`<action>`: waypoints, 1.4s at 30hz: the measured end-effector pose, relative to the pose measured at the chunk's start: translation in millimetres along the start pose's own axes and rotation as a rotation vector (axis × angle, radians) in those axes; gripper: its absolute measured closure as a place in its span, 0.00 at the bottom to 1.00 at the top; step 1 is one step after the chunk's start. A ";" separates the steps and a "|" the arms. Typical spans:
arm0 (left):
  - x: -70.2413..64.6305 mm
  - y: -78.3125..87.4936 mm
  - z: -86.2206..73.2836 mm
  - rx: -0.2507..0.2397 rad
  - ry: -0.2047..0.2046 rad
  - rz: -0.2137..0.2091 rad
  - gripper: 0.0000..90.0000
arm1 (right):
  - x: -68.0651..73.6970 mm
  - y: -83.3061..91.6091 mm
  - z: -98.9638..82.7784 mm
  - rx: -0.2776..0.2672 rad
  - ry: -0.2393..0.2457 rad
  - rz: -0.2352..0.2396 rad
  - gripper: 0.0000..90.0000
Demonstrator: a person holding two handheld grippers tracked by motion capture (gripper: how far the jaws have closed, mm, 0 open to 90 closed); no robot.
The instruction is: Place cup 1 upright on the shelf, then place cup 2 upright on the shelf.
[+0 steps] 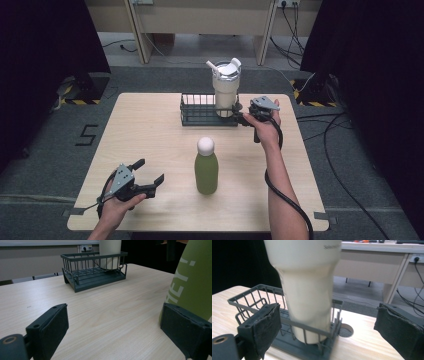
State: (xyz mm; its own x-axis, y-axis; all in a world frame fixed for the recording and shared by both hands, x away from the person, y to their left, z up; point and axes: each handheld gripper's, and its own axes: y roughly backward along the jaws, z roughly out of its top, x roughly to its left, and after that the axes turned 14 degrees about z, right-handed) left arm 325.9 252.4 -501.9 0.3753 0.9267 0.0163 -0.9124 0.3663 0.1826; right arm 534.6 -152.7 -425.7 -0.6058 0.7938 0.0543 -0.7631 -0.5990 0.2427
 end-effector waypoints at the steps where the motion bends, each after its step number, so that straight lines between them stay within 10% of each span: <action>1: -0.4 -0.7 0.6 -0.002 0.000 -0.001 0.09 | -1.4 5.5 -2.5 0.002 0.003 -0.011 0.08; 42: -20.5 -3.4 16.2 -0.067 -0.041 -0.069 0.01 | -0.2 128.5 -78.8 0.017 -0.026 -0.140 0.12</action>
State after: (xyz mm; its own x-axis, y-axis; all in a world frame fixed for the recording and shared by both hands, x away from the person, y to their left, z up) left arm 324.0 230.8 -486.9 0.4431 0.8953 0.0462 -0.8923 0.4355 0.1188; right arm 418.9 -238.1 -470.9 -0.4874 0.8721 0.0435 -0.8358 -0.4804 0.2657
